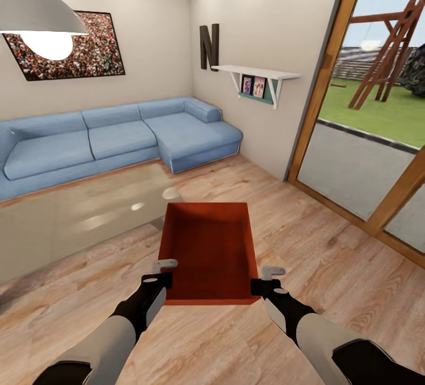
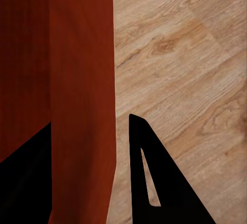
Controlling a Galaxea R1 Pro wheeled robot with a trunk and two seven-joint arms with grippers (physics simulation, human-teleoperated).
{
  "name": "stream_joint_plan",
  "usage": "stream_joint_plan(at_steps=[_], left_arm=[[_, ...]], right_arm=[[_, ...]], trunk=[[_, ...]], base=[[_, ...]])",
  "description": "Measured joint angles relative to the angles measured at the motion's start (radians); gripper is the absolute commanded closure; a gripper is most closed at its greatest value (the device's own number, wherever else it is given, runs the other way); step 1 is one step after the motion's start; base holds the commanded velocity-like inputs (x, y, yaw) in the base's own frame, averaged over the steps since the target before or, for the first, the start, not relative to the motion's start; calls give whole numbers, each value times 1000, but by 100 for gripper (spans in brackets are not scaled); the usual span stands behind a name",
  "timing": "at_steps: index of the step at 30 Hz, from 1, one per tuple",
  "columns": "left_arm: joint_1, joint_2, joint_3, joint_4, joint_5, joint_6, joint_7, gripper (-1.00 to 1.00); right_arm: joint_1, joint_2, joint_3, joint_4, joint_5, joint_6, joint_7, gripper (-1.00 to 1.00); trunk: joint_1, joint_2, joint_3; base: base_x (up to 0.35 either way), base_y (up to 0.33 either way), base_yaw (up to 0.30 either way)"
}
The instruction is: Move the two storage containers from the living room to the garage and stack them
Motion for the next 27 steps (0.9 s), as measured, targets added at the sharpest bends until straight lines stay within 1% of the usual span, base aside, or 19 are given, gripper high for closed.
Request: stream_joint_plan(at_steps=[4, 27], left_arm=[[0, 2, -9, 1, 11, -3, 2, 100], [0, 2, -9, 2, 10, -4, 2, 100]], right_arm=[[0, 0, -1, 0, 3, 0, 0, 100], [0, 0, -1, 0, 3, 0, 0, 100]], trunk=[[0, 0, 6], [0, 0, 44]], base=[[0, 0, 0], [0, 0, 0]])
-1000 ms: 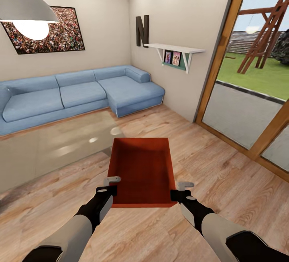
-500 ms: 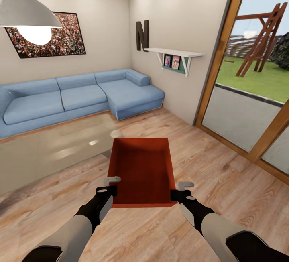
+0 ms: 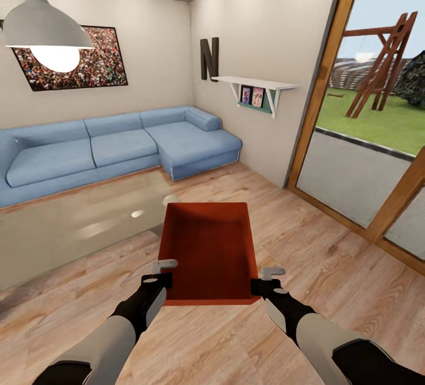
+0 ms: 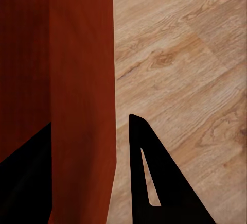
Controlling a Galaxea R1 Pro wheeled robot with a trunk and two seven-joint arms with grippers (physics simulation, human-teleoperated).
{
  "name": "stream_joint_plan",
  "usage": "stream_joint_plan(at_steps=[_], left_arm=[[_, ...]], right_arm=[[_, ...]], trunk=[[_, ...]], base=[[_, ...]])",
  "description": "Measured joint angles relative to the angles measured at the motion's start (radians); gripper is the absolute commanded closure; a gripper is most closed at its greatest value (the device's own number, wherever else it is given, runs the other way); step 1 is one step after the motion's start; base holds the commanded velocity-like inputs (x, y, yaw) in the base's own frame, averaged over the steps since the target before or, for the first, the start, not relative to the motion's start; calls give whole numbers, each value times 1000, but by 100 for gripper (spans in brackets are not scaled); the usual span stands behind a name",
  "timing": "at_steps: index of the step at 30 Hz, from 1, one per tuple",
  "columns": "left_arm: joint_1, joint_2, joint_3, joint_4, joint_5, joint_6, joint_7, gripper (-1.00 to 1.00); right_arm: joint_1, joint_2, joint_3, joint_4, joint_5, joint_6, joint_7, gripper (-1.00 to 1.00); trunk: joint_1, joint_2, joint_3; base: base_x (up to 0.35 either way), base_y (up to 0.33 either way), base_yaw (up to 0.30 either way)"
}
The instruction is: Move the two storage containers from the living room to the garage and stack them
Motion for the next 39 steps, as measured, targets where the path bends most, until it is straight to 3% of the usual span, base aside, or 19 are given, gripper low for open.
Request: stream_joint_plan(at_steps=[39], left_arm=[[0, 0, 2, 0, -2, 1, -1, 100]], right_arm=[[0, 0, -1, 0, 1, 0, 0, 100]], trunk=[[0, 0, 63]], base=[[0, 0, 0]])
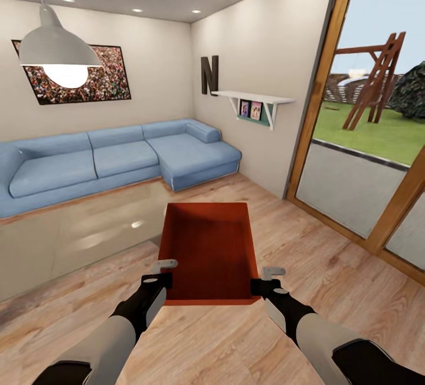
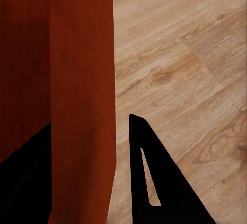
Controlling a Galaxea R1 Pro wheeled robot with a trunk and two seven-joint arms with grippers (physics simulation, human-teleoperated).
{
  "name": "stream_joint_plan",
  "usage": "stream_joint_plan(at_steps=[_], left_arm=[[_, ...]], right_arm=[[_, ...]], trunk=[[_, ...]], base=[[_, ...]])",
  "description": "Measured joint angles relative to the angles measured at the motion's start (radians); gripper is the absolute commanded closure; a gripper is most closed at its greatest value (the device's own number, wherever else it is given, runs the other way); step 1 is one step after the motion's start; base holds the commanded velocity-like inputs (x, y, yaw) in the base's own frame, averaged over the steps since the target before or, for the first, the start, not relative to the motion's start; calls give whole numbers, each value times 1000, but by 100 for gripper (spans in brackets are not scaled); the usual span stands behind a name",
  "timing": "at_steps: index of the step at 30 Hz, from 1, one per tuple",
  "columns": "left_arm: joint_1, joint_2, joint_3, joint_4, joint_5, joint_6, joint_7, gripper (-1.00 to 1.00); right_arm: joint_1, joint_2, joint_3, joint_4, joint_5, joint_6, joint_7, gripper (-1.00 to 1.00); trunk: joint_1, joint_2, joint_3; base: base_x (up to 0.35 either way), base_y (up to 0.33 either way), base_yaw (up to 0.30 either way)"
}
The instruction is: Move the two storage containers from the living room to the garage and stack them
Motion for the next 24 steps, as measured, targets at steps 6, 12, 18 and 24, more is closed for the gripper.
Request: stream_joint_plan(at_steps=[6, 12, 18, 24], left_arm=[[0, 0, 1, 0, -1, 0, 0, 100], [0, 0, 0, 0, 0, 0, 0, 100], [0, 0, 0, 0, 0, 1, 0, 100], [0, 0, -1, 0, 0, 1, 0, 100]], right_arm=[[0, 0, 0, 0, 0, 0, 0, 100], [0, 0, 1, 0, -1, 0, 0, 100], [0, 0, 1, 0, -2, 0, 0, 100], [0, 0, 3, 0, -3, 0, -1, 100]], trunk=[[0, 0, 10], [0, 0, 19], [0, 0, 29], [0, 0, 39]], base=[[0, 0, 0], [0, 0, 0], [0, 0, 0], [0, 0, 0]])
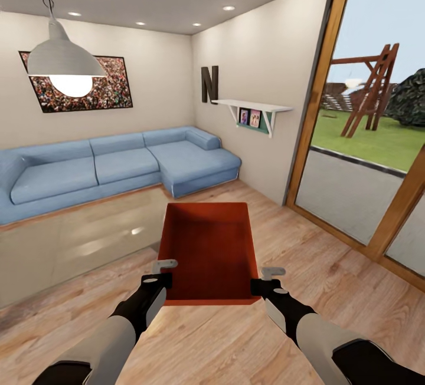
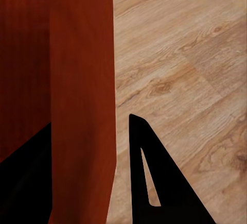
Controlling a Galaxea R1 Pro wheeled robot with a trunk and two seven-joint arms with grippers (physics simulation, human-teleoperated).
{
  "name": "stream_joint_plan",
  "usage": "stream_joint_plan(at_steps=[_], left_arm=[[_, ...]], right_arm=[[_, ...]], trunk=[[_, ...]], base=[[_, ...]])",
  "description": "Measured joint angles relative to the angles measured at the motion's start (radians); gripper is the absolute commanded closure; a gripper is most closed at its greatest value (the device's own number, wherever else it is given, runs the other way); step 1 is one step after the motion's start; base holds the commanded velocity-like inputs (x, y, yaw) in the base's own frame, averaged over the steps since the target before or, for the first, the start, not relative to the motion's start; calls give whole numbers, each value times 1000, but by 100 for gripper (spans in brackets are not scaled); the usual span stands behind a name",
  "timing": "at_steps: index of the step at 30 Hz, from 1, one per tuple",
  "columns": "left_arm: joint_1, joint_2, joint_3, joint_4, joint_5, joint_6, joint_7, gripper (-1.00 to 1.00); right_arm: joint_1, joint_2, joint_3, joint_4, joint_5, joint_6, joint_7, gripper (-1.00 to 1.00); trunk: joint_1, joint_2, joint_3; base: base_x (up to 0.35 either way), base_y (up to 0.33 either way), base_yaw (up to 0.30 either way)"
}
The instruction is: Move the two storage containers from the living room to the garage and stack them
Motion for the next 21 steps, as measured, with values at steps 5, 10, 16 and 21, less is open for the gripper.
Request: stream_joint_plan(at_steps=[5, 10, 16, 21], left_arm=[[0, 0, 1, 0, -1, 0, 0, 100], [0, 0, 2, 0, -2, 0, 0, 100], [0, 0, 0, 0, 0, 0, 0, 100], [0, 0, 0, 0, 0, 0, 0, 100]], right_arm=[[0, 0, -2, 0, 1, 0, 1, 100], [0, 0, -2, 0, 1, 0, 1, 100], [0, 0, -2, 0, 1, 0, 1, 100], [0, 0, -2, 0, 2, 0, 1, 100]], trunk=[[0, 0, 8], [0, 0, 16], [0, 0, 26], [0, 0, 34]], base=[[0, 0, 0], [0, 0, 0], [0, 0, 0], [0, 0, 0]])
